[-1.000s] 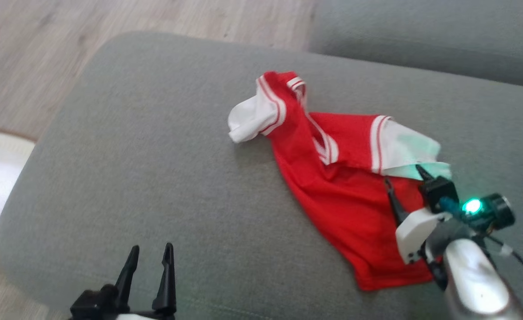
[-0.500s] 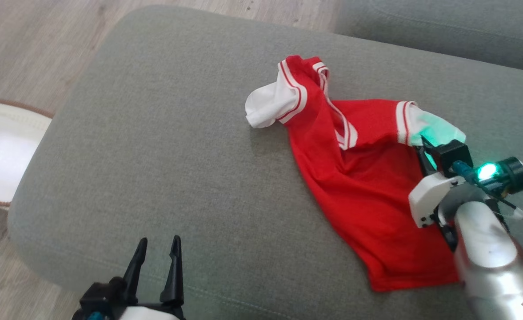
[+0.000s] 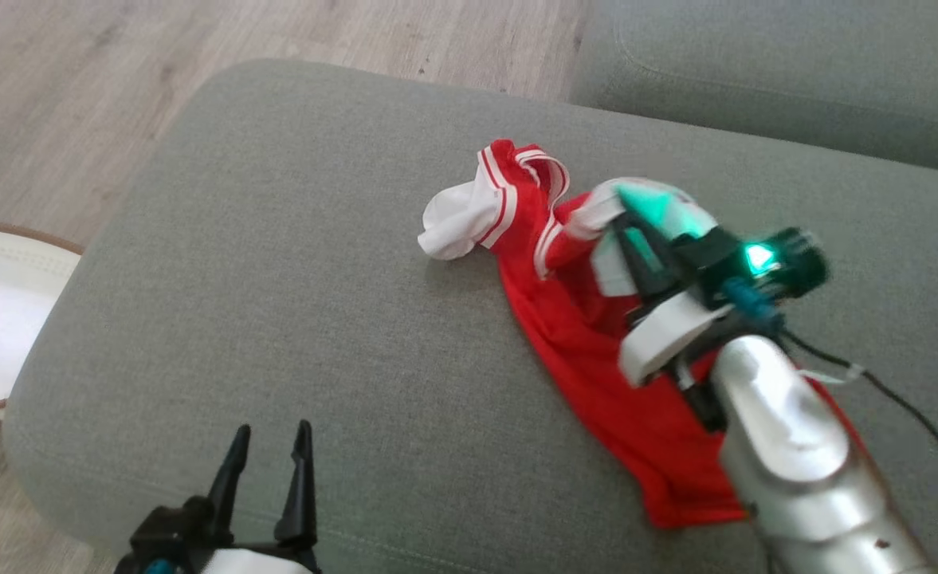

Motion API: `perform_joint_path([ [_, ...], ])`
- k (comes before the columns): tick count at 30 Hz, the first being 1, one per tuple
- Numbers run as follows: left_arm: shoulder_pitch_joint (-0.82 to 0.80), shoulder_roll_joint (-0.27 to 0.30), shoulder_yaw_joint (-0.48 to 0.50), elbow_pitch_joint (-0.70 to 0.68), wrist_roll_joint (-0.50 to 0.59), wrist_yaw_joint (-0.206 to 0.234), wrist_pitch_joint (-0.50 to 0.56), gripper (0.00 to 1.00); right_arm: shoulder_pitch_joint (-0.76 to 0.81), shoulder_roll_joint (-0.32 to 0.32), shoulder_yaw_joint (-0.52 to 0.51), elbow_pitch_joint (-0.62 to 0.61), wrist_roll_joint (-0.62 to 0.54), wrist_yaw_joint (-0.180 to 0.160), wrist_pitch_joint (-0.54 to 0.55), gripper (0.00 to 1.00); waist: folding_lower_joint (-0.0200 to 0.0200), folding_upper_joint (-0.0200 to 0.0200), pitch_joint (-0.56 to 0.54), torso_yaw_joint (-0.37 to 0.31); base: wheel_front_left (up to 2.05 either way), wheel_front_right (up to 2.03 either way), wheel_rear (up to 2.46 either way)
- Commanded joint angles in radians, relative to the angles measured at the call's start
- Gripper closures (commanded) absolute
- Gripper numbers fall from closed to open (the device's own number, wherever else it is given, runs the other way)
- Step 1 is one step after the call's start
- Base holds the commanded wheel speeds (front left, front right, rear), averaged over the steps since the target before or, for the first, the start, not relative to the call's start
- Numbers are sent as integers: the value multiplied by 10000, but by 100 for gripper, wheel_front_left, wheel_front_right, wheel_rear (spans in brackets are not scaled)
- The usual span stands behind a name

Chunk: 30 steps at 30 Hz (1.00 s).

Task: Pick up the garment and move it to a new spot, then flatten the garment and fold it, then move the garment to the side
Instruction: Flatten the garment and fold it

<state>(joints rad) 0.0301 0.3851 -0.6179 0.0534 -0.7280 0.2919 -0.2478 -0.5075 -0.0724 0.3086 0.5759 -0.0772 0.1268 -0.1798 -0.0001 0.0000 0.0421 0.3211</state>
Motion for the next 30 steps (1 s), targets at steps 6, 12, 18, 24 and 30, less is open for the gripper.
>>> perform_joint_path([
  [6, -6, 590, 743, -710, 38, 344, -60, 0, 1070, 218, 2816, -2090, 2560, 39, 937, 100, 1, 0, -262, 240, 0, 0, 0],
  [12, 131, 782, 867, -991, -1, 478, -12, 0, 2083, 220, 4082, -2240, 3459, 39, 1272, 100, 1, 0, -355, 389, 0, 0, 0],
  [18, 193, 798, 799, -1084, 11, 538, 40, 0, 2456, 220, 4701, -1802, 3677, 39, 1282, 0, 1, 0, -413, 446, 0, 0, 0],
  [24, 256, 777, 689, -1066, 6, 527, 86, 0, 2553, 221, 5175, -1802, 3805, 39, 1178, 0, 1, 0, -530, 307, 0, 0, 0],
  [30, 346, 817, 622, -1094, 15, 556, 129, 0, 2701, 221, 4839, -2228, 3960, 39, 858, 0, 1, 0, -742, -74, 0, 0, 0],
])
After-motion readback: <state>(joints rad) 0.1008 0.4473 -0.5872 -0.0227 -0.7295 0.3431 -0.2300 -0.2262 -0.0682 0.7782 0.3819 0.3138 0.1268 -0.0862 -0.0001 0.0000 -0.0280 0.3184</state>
